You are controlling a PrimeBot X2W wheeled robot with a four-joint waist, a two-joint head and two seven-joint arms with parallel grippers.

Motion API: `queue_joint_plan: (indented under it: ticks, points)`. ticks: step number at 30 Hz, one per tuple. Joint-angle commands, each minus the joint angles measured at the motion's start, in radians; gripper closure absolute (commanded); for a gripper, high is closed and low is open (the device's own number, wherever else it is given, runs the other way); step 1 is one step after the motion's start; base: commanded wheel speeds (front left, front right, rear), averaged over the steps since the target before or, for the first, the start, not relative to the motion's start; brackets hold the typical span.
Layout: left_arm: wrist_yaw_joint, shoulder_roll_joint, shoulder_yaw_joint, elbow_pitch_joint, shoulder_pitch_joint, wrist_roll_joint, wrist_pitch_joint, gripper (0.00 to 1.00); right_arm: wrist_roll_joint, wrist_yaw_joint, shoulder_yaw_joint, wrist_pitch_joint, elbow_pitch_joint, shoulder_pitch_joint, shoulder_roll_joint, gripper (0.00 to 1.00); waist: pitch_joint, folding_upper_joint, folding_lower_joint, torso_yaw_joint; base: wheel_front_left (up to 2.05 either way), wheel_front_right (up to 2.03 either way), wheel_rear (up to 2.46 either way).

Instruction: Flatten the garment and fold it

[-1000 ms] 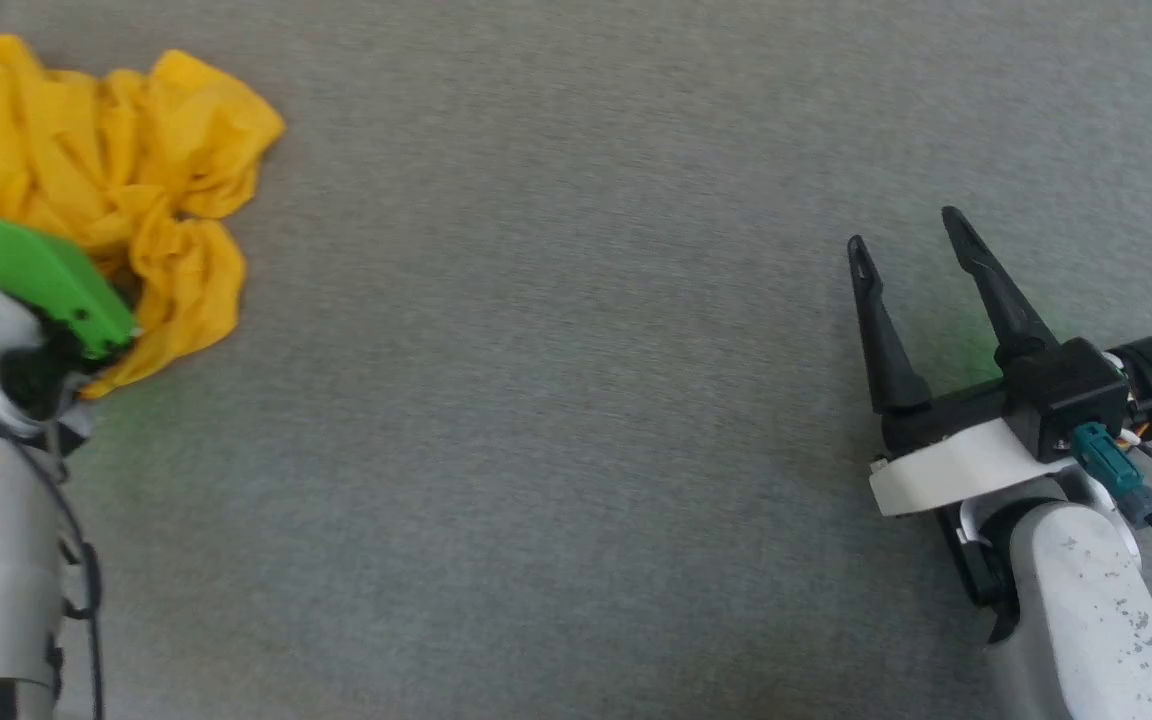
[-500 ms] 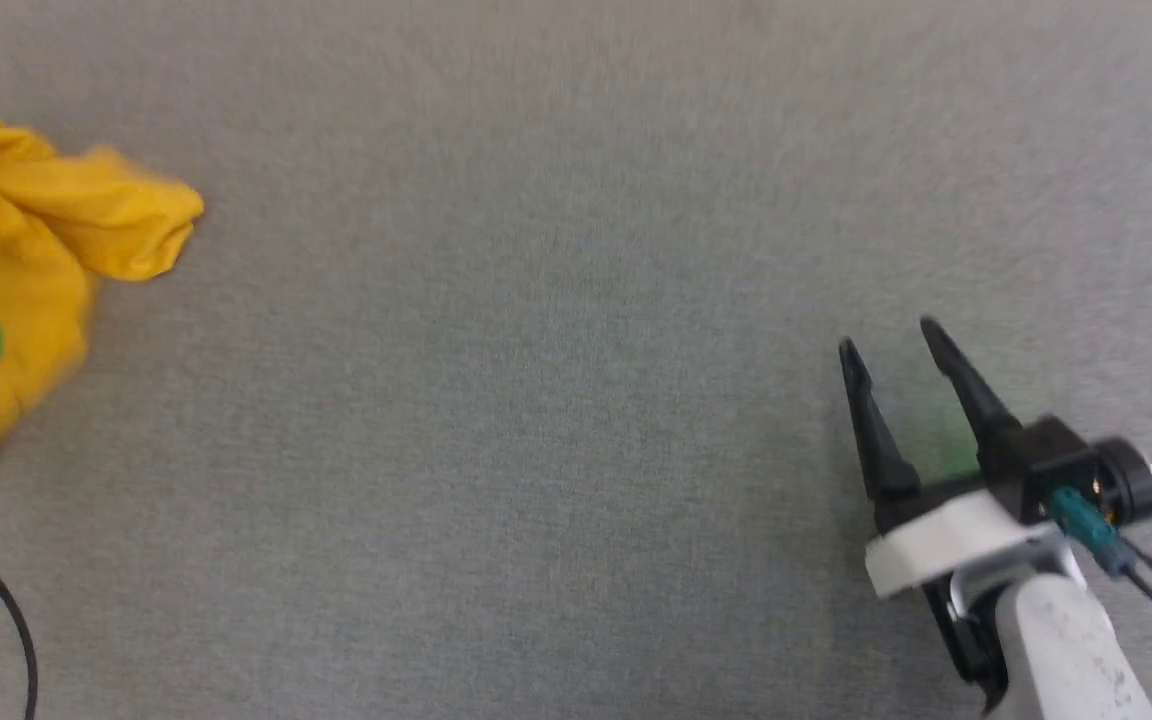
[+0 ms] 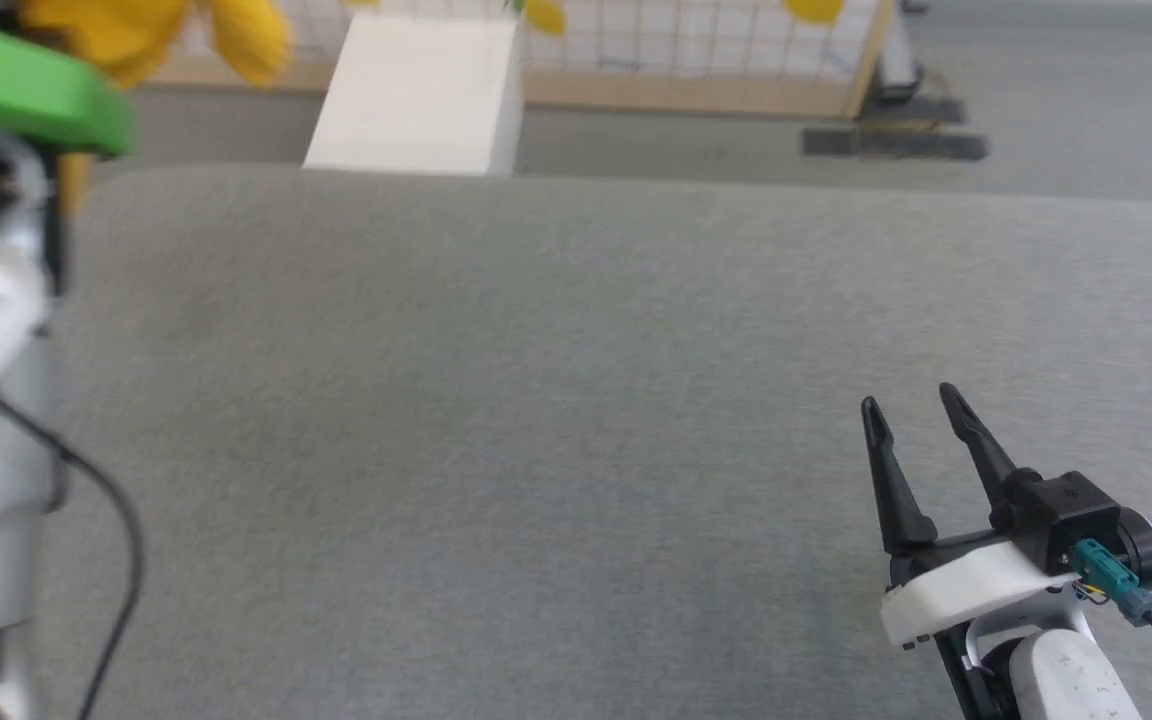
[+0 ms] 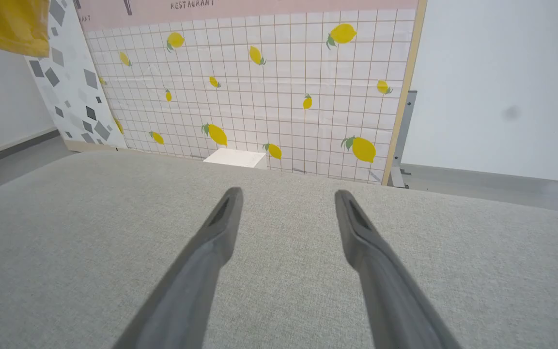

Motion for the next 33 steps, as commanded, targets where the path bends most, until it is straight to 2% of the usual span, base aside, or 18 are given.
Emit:
queue_joint_plan:
  ticks: [1,8,13,15,19,22,25,26,29,33]
  points:
    - [-0.014,-0.035,-0.030,-0.022,-0.017,0.000,0.013,1.00,0.007,-0.002,-0.001,-0.001,-0.006,0.018,-0.001,0.00,-0.064,-0.0001,0.0001,-0.093,0.00,0.00,0.00]
    - [-0.062,-0.188,-0.221,-0.060,0.048,-0.003,0.091,1.00,0.008,-0.002,-0.005,0.016,-0.023,0.034,-0.001,0.00,-0.059,-0.0001,0.0001,-0.201,0.00,0.00,0.00]
    - [-0.102,-0.294,-0.343,0.025,0.160,-0.052,0.173,1.00,0.009,-0.002,-0.018,0.022,-0.037,0.036,-0.001,0.00,-0.040,-0.0001,0.0001,-0.253,0.00,0.00,0.00]
    - [-0.119,-0.336,-0.380,0.084,0.218,-0.106,0.247,1.00,0.011,-0.002,-0.020,0.024,-0.040,0.040,-0.001,0.00,-0.033,-0.0001,0.0001,-0.264,0.00,0.00,0.00]
    - [-0.146,-0.367,-0.461,0.197,0.309,-0.181,0.447,1.00,0.018,-0.002,-0.016,0.026,-0.040,0.046,-0.001,0.00,-0.020,-0.0001,0.0001,-0.278,0.00,0.00,0.00]
    - [-0.164,-0.370,-0.534,0.266,0.364,-0.216,0.611,1.00,0.024,-0.002,-0.007,0.028,-0.031,0.046,-0.001,0.00,-0.018,-0.0001,0.0001,-0.283,0.00,0.00,0.00]
    - [-0.169,-0.373,-0.554,0.289,0.408,-0.267,0.712,1.00,0.025,-0.002,-0.001,0.028,-0.024,0.045,-0.001,0.00,-0.022,-0.0001,0.0001,-0.281,0.00,0.00,0.00]
    - [-0.165,-0.373,-0.552,0.286,0.419,-0.278,0.727,0.01,0.025,-0.002,-0.003,0.028,-0.023,0.046,-0.001,0.00,-0.025,-0.0001,0.0001,-0.276,0.00,0.00,0.00]
    - [-0.138,-0.374,-0.514,0.242,0.440,-0.301,0.679,0.00,0.023,-0.002,-0.001,0.030,-0.022,0.050,-0.001,0.00,-0.030,-0.0001,0.0001,-0.261,0.00,0.00,0.00]
    - [-0.088,-0.361,-0.429,0.141,0.456,-0.293,0.481,0.00,0.020,-0.002,0.004,0.034,-0.028,0.054,0.000,0.00,-0.033,-0.0001,0.0001,-0.236,0.00,0.00,0.00]
